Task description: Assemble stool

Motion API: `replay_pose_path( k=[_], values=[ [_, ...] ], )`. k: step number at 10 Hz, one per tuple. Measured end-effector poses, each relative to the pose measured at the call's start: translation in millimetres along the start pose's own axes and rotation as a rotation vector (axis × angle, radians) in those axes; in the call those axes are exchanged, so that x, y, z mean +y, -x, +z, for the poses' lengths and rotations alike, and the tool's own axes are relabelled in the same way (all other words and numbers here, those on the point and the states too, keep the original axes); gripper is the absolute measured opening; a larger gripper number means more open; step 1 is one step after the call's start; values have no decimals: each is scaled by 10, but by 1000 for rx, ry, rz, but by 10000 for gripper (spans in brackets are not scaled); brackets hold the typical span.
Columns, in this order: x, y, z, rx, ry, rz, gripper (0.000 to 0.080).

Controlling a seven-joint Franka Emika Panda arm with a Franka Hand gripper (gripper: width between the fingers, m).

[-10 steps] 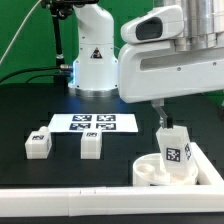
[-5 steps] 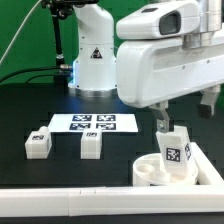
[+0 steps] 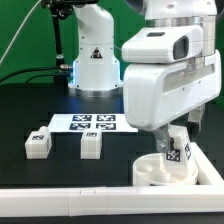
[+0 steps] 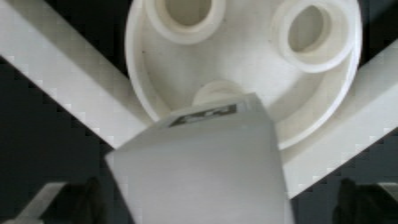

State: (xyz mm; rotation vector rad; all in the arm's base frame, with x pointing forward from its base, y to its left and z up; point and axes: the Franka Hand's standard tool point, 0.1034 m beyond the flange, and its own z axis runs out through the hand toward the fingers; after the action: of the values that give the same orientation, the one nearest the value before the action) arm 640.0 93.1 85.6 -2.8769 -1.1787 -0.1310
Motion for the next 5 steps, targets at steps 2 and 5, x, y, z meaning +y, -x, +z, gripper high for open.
replay_pose_path(
  k=[2,5],
  values=[
    [2,4,3,0,-1,89,394],
    [2,4,4,0,-1,265,340]
  ],
)
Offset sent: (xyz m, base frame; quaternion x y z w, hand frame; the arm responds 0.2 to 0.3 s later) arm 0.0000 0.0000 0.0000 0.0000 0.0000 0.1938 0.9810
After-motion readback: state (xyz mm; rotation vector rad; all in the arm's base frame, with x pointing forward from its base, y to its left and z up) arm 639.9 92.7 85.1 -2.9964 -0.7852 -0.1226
